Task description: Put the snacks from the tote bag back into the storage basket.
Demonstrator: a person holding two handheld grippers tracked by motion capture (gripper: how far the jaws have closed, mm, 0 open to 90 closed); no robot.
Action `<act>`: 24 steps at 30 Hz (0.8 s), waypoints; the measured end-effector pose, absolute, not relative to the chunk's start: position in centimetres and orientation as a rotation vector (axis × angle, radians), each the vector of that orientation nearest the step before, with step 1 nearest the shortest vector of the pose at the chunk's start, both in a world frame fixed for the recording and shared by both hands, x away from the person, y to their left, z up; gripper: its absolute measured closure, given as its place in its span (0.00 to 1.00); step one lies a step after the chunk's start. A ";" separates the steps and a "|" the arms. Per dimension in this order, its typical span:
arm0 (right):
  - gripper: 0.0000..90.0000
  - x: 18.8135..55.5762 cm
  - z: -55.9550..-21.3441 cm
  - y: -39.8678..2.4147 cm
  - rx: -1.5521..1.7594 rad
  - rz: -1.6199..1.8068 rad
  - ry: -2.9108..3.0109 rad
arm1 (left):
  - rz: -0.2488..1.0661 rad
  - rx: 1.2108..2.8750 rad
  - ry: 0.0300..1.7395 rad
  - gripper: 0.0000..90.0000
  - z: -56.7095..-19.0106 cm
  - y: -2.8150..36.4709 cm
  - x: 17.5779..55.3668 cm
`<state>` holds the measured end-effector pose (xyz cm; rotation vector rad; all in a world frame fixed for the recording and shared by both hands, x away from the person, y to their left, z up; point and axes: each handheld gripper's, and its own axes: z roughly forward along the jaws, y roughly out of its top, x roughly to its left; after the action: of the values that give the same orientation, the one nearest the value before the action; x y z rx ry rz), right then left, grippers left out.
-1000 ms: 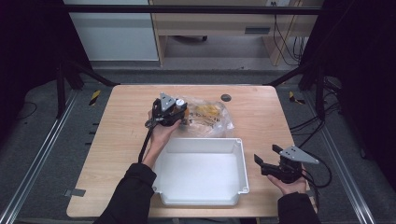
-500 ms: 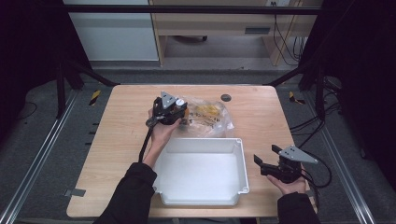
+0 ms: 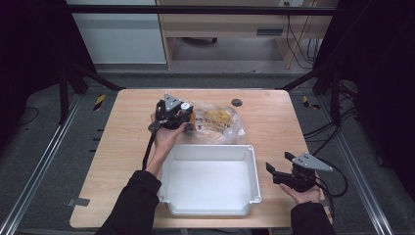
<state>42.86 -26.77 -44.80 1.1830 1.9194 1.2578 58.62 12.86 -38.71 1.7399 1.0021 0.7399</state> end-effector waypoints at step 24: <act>0.20 42.8 -44.7 -26.8 1.178 1.257 1.912 | 0.781 1.661 0.979 0.65 -34.0 13.9 56.8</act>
<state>42.83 -26.80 -44.73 1.1782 1.9122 1.2572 56.80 13.91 -34.02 1.6613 0.9786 0.7813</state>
